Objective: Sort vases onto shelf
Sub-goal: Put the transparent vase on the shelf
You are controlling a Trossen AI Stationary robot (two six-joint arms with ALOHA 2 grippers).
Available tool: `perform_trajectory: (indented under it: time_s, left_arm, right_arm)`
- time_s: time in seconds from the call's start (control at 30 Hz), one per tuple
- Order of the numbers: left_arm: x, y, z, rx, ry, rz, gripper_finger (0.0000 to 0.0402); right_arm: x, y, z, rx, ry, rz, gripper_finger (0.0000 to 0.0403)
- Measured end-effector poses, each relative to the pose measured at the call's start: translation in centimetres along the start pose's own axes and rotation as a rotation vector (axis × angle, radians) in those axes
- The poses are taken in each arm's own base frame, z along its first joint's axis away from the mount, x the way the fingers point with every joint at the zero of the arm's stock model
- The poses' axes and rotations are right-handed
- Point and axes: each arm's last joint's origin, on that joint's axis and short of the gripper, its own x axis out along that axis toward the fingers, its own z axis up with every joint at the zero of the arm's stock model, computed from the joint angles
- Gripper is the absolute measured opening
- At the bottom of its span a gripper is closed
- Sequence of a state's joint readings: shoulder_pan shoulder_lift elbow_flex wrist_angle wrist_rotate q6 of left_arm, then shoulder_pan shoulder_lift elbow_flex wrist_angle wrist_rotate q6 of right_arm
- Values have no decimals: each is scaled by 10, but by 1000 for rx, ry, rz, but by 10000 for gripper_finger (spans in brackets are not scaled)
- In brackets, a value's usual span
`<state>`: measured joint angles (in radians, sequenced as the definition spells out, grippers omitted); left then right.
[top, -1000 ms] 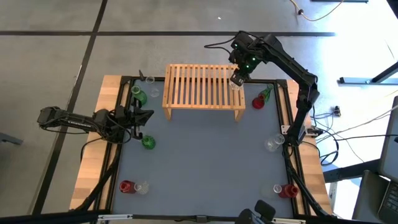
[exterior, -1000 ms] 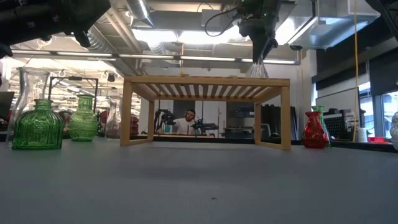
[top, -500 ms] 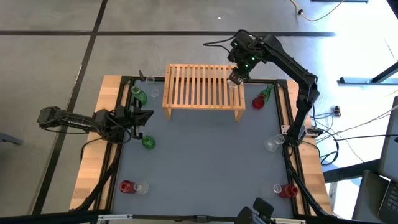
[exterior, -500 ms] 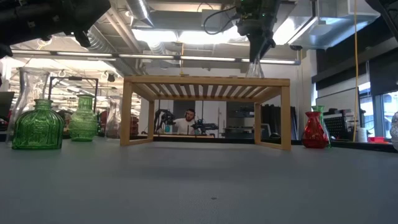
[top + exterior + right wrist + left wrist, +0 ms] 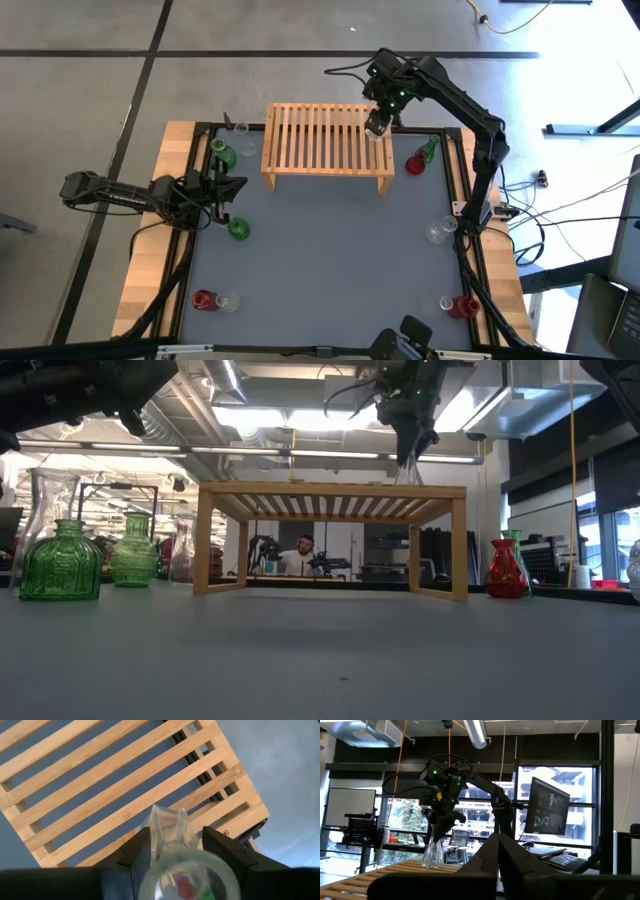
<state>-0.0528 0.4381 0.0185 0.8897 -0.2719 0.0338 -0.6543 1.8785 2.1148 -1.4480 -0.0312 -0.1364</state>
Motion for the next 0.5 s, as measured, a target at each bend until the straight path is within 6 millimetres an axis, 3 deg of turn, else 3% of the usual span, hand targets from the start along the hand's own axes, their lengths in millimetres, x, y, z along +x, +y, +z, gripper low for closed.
perform_trajectory:
  time_s: [0.27, 0.5]
  left_arm:
    - [0, 0, 0, 3, 0, 1, 2]
    - [0, 0, 0, 3, 0, 1, 2]
  right_arm:
    - [1, -1, 1, -3, 2, -25, 189]
    - [-18, -1, 5, -5, -65, -29, 190]
